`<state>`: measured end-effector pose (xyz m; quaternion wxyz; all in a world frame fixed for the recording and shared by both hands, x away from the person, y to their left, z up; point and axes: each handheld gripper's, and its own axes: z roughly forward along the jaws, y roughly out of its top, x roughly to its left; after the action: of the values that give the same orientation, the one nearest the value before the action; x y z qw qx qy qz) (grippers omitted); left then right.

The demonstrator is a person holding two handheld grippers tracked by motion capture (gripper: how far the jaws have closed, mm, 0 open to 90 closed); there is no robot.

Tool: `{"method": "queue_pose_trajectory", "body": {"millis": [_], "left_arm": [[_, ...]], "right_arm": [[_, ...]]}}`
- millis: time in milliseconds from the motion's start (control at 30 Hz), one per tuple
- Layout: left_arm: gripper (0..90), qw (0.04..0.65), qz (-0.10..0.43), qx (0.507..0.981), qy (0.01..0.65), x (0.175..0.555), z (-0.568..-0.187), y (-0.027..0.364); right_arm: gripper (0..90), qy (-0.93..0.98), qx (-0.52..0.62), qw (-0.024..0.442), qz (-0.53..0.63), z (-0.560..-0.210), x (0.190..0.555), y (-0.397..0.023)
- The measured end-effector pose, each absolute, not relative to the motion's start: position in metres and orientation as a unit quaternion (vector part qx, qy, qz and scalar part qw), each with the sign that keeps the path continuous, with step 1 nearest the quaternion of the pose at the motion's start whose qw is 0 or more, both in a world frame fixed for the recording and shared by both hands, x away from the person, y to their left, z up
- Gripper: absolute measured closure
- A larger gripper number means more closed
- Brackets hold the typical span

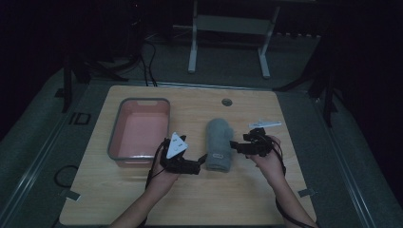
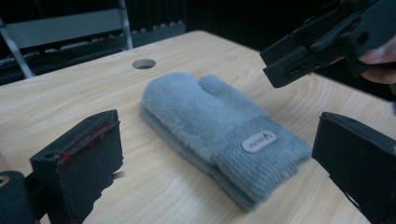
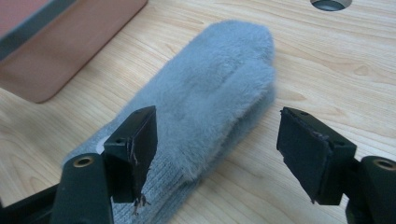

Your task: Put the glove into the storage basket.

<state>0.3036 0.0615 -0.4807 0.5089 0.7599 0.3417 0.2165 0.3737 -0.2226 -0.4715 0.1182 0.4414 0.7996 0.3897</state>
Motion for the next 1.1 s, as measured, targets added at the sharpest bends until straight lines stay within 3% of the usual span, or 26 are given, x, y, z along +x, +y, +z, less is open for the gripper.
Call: {"method": "queue_pose_trajectory", "body": {"millis": [233, 433, 500, 667, 933, 1100], "left_arm": [[2.1, 0.494, 0.178, 0.780, 0.341, 0.331, -0.482, 0.030], [8.7, 0.472, 0.145, 0.786, 0.372, 0.357, -0.496, 0.018], [14.7, 0.466, 0.135, 0.787, 0.380, 0.365, -0.502, 0.016], [14.9, 0.443, 0.114, 0.800, 0.388, 0.382, -0.515, 0.013], [15.2, 0.421, 0.085, 0.800, 0.418, 0.393, -0.533, 0.018], [15.2, 0.416, 0.079, 0.798, 0.428, 0.397, -0.540, 0.016]], "right_arm": [[35.0, 0.791, 0.450, 0.107, 0.401, -0.477, 0.380, -0.222], [36.7, 0.789, 0.459, 0.084, 0.400, -0.493, 0.387, -0.219], [37.6, 0.789, 0.462, 0.079, 0.397, -0.500, 0.390, -0.217], [39.8, 0.781, 0.476, 0.074, 0.398, -0.513, 0.401, -0.215], [36.1, 0.783, 0.493, 0.044, 0.377, -0.536, 0.411, -0.215], [39.9, 0.777, 0.500, 0.022, 0.382, -0.541, 0.412, -0.214]]}}
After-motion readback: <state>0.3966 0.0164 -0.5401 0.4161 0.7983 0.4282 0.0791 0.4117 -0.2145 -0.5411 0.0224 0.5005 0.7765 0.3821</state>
